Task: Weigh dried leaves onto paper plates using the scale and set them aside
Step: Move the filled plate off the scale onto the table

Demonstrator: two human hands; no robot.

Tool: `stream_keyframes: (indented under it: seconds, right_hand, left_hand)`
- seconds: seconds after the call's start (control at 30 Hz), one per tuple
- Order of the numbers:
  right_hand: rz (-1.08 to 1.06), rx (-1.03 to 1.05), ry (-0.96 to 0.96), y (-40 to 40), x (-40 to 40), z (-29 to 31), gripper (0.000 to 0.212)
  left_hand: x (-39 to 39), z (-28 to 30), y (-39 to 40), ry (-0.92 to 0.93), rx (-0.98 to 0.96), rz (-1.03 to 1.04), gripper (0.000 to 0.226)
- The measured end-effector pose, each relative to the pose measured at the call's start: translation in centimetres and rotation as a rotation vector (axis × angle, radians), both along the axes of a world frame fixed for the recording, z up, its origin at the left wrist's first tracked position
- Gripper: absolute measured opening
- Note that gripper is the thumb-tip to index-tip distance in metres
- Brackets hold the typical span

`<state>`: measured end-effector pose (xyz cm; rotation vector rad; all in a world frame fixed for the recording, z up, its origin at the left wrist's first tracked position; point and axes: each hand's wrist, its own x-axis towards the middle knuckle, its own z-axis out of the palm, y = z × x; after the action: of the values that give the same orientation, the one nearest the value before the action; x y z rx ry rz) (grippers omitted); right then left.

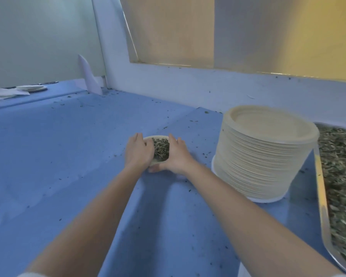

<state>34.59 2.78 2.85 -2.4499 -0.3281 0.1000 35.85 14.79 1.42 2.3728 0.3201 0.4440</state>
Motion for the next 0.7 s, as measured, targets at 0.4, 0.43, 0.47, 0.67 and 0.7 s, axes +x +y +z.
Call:
stream_keyframes:
  seconds: [0.4,0.43,0.47,0.67,0.7]
  right_hand:
    - [0.063,-0.034,-0.268,-5.4,-11.8,9.0,0.115]
    - [0.055,-0.056,-0.293,-6.5,-12.6,9.9,0.115]
    - [0.041,-0.079,-0.312,-7.8,-13.4,10.8,0.115]
    - [-0.188,-0.086,-0.271,-15.8,-14.8,13.5,0.097]
    - [-0.246,-0.07,-0.239,-17.0,-14.4,13.3,0.091]
  left_hand:
    - [-10.7,8.4,-6.9,-0.1,-0.265,-0.241,0.044]
    - [-11.3,9.2,-8.0,-0.085,-0.273,-0.286,0.046]
    - [-11.8,10.1,-9.3,-0.058,-0.283,-0.339,0.048]
    - [-12.8,13.7,-16.7,0.043,-0.176,-0.382,0.056]
    - [-12.8,13.9,-17.3,0.048,-0.14,-0.343,0.053]
